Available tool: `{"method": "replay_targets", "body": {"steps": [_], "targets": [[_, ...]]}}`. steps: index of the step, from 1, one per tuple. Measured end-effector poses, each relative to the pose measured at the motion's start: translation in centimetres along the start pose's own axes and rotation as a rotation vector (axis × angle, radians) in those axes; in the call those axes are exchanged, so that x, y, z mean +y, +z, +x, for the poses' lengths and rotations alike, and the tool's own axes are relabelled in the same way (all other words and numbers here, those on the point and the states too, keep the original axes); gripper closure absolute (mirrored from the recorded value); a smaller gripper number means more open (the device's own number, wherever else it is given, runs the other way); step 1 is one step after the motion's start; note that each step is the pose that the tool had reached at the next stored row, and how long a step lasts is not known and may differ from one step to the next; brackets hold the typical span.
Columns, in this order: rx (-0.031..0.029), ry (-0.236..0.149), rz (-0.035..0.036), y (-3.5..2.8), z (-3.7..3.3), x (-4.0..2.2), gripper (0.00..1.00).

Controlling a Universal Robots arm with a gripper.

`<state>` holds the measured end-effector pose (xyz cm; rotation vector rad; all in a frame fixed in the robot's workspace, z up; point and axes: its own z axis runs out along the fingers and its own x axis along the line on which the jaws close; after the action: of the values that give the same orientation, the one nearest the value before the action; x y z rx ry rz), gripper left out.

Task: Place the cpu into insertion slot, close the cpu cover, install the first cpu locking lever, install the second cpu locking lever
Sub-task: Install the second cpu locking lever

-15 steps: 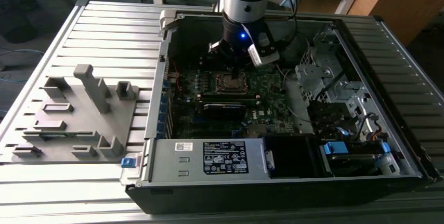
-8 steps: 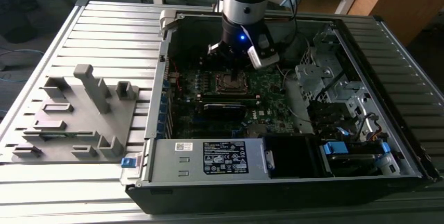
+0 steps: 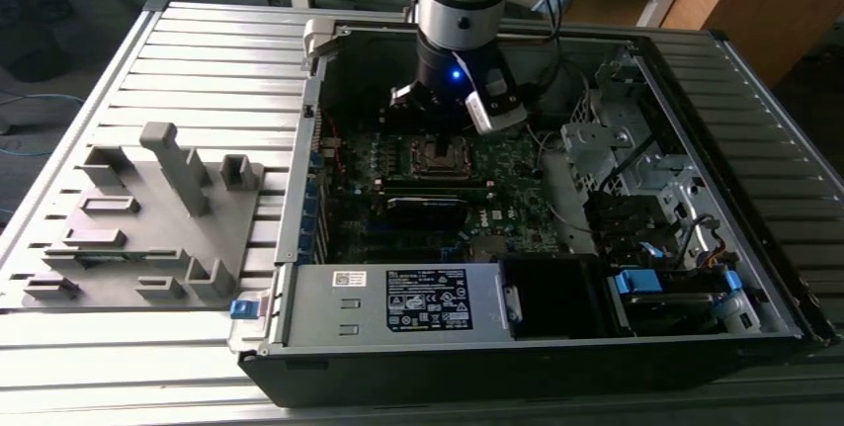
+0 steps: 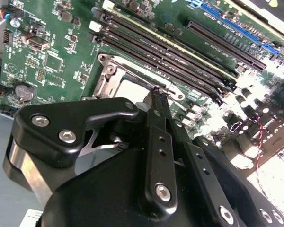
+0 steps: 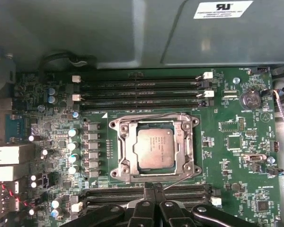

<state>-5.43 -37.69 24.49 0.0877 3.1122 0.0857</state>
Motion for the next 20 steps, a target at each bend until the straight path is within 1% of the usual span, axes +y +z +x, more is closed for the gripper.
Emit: {"method": "replay_targets", "body": {"steps": [6,11,15,20], "targets": [[0.0000,0.000,0.0002,0.19,0.21,-0.25,0.90],[0.0001,0.000,0.0014,0.48,0.68,-0.33,0.90],[-0.0001,0.000,0.0015,0.59,0.79,-0.53,0.90],[0.0000,0.000,0.0022,0.61,0.82,-0.54,0.90]]}}
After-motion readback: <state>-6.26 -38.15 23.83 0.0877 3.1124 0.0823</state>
